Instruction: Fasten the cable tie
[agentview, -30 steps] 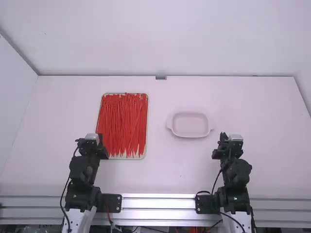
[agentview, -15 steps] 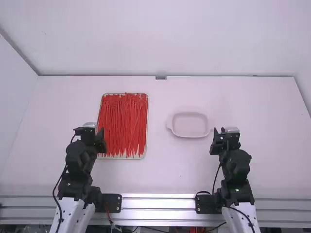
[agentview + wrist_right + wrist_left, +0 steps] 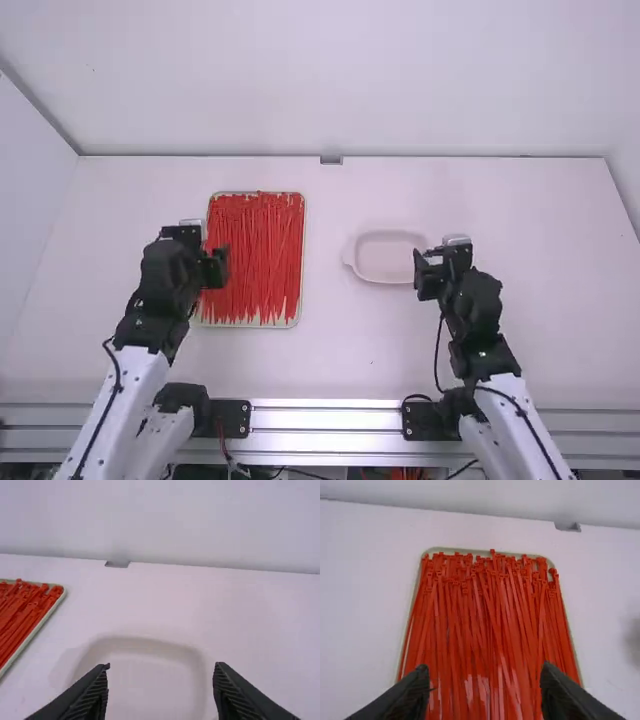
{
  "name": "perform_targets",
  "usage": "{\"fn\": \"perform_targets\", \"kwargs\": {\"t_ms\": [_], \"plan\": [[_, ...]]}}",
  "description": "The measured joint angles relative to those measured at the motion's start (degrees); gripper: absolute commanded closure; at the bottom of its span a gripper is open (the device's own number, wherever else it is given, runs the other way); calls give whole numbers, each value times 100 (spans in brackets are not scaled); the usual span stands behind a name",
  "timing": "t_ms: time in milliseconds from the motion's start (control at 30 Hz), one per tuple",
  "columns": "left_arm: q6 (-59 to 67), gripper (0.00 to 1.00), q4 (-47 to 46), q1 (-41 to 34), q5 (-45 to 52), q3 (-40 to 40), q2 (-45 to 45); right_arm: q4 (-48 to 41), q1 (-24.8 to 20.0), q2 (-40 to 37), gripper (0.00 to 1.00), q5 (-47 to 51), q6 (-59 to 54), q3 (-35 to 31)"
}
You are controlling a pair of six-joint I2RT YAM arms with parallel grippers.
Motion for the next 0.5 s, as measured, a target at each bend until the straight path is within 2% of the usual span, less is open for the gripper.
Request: {"fn": "perform_targets", "kwargs": {"t_ms": [500], "plan": [[-385,12,-487,-63,463,1508,2129,579,457,1867,12,-205,249,839]]}}
